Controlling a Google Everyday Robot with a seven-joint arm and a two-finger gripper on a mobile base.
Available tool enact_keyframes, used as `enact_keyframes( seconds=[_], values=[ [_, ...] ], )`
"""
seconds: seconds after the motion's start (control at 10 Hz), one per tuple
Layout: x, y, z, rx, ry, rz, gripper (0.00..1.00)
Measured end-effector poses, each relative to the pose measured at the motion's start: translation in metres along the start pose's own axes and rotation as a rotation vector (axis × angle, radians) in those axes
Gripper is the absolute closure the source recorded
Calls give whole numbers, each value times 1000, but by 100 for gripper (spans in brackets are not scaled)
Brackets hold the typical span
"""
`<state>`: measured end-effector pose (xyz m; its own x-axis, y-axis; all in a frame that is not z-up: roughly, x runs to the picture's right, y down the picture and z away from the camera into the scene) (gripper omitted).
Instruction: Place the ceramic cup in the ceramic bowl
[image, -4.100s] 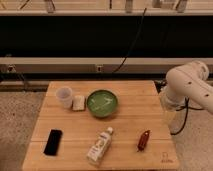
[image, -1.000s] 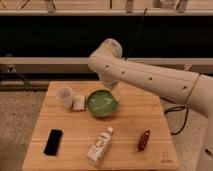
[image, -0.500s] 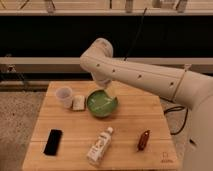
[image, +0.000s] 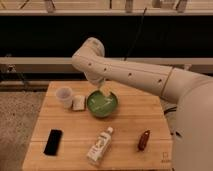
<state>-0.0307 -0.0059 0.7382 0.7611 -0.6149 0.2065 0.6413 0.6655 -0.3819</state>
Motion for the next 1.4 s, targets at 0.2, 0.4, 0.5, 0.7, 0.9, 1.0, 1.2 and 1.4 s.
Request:
enact_keyframes(
  seconds=[0.2, 0.4, 0.5, 0.7, 0.9, 1.0, 1.2, 1.4],
  values=[
    [-10, -10, 5, 6, -9, -28, 20],
    [-16, -20, 6, 18, -20, -48, 20],
    [-20, -24, 8, 23, -23, -58, 20],
    [-25, -30, 12, 28, -30, -73, 20],
    [-39, -43, 17, 37, -42, -108, 20],
    [-42, -46, 20, 38, -46, -121, 20],
    [-46, -51, 24, 42, -52, -140, 20],
    [-52, -55, 33, 41, -62, -157, 20]
  ],
)
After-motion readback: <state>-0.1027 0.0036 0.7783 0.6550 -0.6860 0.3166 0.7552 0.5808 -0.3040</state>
